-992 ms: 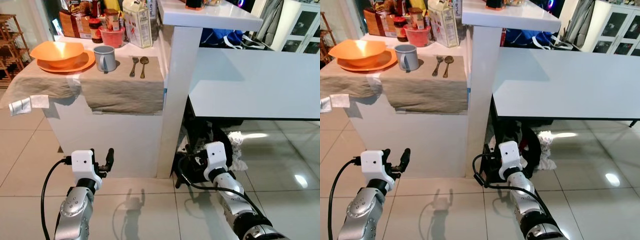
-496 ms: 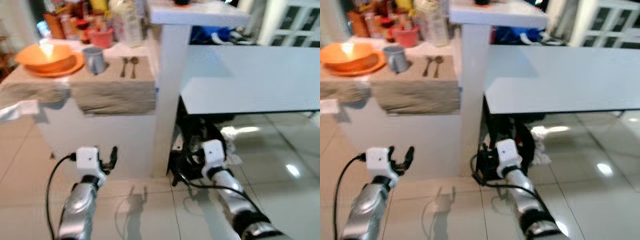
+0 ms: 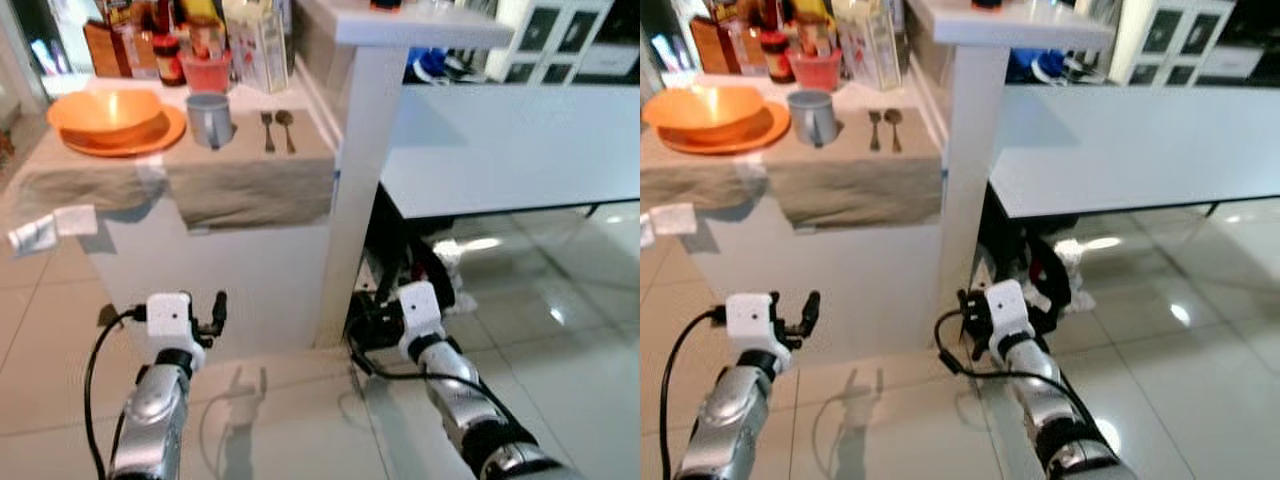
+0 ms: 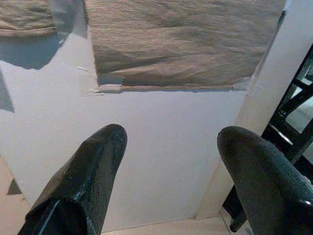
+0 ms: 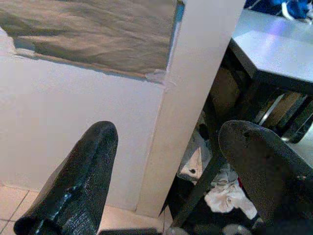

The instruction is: Setting the table

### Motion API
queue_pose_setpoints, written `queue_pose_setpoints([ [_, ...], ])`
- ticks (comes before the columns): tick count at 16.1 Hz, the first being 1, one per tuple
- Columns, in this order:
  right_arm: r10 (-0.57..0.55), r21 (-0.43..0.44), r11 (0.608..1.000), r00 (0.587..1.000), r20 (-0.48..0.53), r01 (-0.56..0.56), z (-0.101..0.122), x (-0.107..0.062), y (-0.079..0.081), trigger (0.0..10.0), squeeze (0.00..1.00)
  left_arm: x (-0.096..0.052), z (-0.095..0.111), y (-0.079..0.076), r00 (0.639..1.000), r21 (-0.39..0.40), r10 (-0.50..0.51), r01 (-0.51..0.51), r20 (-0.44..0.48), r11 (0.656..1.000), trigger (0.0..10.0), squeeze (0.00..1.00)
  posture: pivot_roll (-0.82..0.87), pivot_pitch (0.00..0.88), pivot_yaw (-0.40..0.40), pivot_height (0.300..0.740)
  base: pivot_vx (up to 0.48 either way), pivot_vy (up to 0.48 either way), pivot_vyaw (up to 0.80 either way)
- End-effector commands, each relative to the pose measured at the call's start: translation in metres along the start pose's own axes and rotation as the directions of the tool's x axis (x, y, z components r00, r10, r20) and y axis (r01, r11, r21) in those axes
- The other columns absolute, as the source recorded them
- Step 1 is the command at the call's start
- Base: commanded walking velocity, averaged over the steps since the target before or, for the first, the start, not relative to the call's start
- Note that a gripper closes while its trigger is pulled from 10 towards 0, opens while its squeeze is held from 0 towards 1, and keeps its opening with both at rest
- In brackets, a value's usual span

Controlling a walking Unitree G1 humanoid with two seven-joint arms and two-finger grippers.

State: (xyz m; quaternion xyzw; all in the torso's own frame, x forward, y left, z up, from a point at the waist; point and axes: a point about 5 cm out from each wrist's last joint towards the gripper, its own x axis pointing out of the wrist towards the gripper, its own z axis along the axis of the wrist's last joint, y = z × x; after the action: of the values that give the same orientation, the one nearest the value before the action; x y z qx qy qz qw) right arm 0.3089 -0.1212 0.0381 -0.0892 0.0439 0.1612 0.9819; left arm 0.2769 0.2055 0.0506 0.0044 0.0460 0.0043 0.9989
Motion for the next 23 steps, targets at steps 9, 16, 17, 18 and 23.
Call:
queue_pose_setpoints([
  [9, -0.144, -0.023, 0.987, 0.947, 0.288, 0.157, 0.078, 0.031, -0.024, 10.0, 0.0, 0.021, 0.036, -0.018, 0.996, 0.158, -0.067, 0.056, 0.064, 0.986, 10.0, 0.0, 0.07, 0.0, -0.055, 0.736, 0.0, 0.318, 0.0],
  [16, -0.121, -0.027, 0.991, 0.966, 0.23, 0.13, 0.067, 0.031, -0.015, 10.0, 0.0, 0.049, 0.084, -0.014, 0.988, 0.152, -0.057, 0.036, 0.141, 0.988, 10.0, 0.0, 0.07, 0.0, -0.047, 0.736, 0.0, 0.0, 0.0],
  [17, -0.114, -0.027, 0.992, 0.966, 0.23, 0.124, 0.066, 0.03, -0.013, 10.0, 0.0, 0.048, 0.082, -0.015, 0.989, 0.127, -0.063, 0.046, 0.132, 0.991, 10.0, 0.0, 0.07, 0.0, -0.047, 0.736, 0.0, 0.0, 0.0],
  [18, -0.104, -0.031, 0.993, 0.968, 0.229, 0.114, 0.065, 0.03, -0.011, 10.0, 0.0, 0.047, 0.08, -0.019, 0.989, 0.114, -0.072, 0.057, 0.126, 0.992, 10.0, 0.0, 0.07, 0.0, -0.049, 0.736, 0.277, 0.281, 0.0],
  [23, -0.078, -0.045, 0.995, 0.972, 0.224, 0.09, 0.06, 0.027, -0.008, 10.0, 0.0, 0.043, 0.078, -0.025, 0.988, 0.119, -0.07, 0.053, 0.139, 0.991, 10.0, 0.0, 0.07, 0.0, -0.056, 0.736, 0.418, 0.116, 0.0],
])
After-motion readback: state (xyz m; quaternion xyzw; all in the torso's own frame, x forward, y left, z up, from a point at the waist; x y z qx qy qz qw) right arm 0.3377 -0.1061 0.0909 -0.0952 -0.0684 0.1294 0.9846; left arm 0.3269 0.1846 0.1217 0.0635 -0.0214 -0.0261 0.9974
